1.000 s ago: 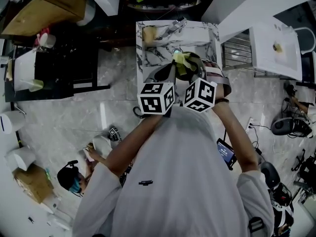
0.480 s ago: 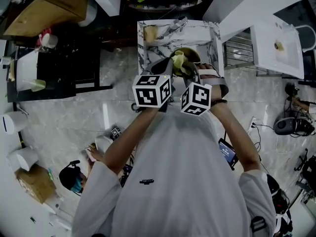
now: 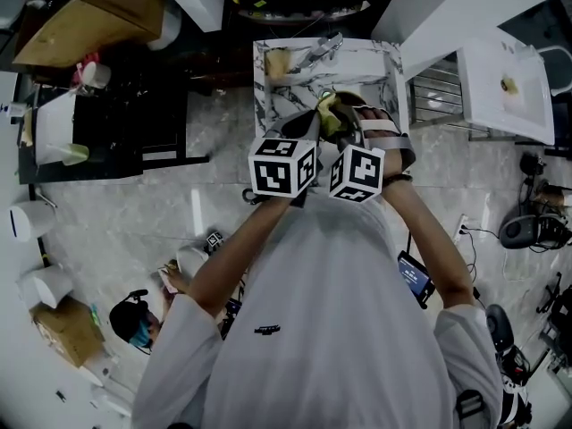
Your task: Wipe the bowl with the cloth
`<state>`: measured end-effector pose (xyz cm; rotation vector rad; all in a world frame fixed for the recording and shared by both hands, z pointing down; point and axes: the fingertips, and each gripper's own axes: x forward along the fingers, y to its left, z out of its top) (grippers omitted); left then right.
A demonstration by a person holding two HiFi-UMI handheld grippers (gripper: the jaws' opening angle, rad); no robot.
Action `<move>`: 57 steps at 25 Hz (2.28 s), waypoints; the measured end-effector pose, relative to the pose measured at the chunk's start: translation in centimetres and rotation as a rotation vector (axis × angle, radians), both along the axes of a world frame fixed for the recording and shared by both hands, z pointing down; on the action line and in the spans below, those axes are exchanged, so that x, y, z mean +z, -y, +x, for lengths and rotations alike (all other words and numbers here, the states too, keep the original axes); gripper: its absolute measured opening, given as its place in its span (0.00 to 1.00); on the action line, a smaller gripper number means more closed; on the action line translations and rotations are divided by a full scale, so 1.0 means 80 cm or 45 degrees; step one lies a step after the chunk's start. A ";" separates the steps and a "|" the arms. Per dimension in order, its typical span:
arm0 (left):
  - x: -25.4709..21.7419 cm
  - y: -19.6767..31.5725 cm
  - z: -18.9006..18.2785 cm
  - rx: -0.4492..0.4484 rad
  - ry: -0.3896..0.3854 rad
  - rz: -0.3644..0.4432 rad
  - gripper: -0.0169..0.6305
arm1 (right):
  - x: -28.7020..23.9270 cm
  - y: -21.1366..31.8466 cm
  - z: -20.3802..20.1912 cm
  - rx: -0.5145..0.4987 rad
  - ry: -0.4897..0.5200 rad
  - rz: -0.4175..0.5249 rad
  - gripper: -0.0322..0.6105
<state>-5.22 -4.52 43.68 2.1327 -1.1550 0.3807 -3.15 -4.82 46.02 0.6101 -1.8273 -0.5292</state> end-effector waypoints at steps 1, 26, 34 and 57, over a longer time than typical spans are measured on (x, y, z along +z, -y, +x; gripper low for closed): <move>0.002 -0.001 0.001 0.002 0.000 -0.005 0.04 | -0.001 0.004 0.005 0.015 -0.011 0.018 0.10; 0.000 0.012 0.014 0.048 0.013 0.006 0.04 | 0.020 -0.016 0.005 0.013 0.021 -0.060 0.10; 0.003 0.008 0.015 0.050 0.013 -0.008 0.04 | 0.001 0.018 0.024 0.094 0.045 0.049 0.10; 0.073 0.046 0.050 -0.197 -0.115 -0.239 0.04 | -0.040 0.057 0.131 0.629 0.916 -0.077 0.10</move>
